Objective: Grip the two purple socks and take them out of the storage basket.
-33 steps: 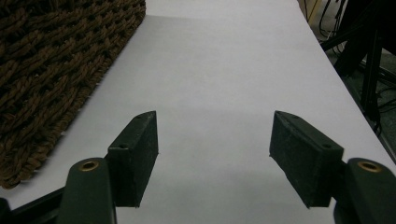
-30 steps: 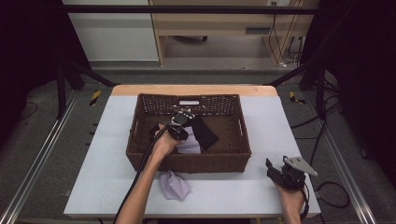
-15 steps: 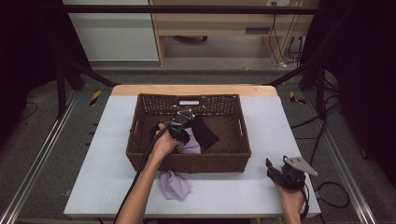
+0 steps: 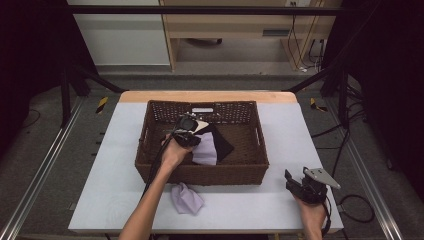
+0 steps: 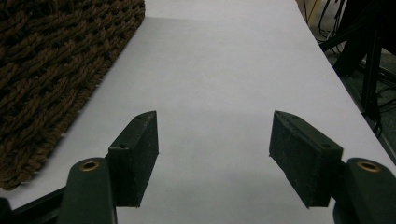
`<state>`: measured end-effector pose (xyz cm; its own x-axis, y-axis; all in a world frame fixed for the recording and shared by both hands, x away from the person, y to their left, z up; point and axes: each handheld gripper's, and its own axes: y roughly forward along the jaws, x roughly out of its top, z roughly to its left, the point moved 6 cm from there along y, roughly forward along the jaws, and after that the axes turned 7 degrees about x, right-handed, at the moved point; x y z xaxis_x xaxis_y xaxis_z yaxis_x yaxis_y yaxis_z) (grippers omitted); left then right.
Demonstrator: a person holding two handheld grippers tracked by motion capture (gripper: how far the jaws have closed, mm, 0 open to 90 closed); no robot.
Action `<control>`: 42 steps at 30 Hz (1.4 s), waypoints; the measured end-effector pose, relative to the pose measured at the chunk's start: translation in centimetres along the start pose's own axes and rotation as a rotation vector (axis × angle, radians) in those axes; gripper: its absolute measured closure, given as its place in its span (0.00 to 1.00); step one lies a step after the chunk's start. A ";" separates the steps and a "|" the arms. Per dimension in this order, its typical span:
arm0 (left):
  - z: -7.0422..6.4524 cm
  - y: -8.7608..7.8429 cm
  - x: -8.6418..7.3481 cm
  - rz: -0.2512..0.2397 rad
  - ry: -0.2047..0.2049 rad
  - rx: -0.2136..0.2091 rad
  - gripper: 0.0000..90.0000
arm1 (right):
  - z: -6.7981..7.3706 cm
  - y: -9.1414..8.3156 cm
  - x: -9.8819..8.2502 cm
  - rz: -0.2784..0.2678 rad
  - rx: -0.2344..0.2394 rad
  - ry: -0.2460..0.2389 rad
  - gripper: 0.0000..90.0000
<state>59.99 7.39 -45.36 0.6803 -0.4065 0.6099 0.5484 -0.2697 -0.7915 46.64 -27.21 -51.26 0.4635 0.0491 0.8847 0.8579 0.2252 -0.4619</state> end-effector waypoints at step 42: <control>2.2 -14.2 1.6 -0.639 -0.125 -0.120 0.96 | 0.0 0.0 0.0 0.001 0.001 0.001 0.38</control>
<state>54.38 12.51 -33.06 0.2943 -0.0321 0.9552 0.8095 -0.5230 -0.2670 46.65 -27.18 -51.25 0.4646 0.0480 0.8842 0.8572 0.2260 -0.4627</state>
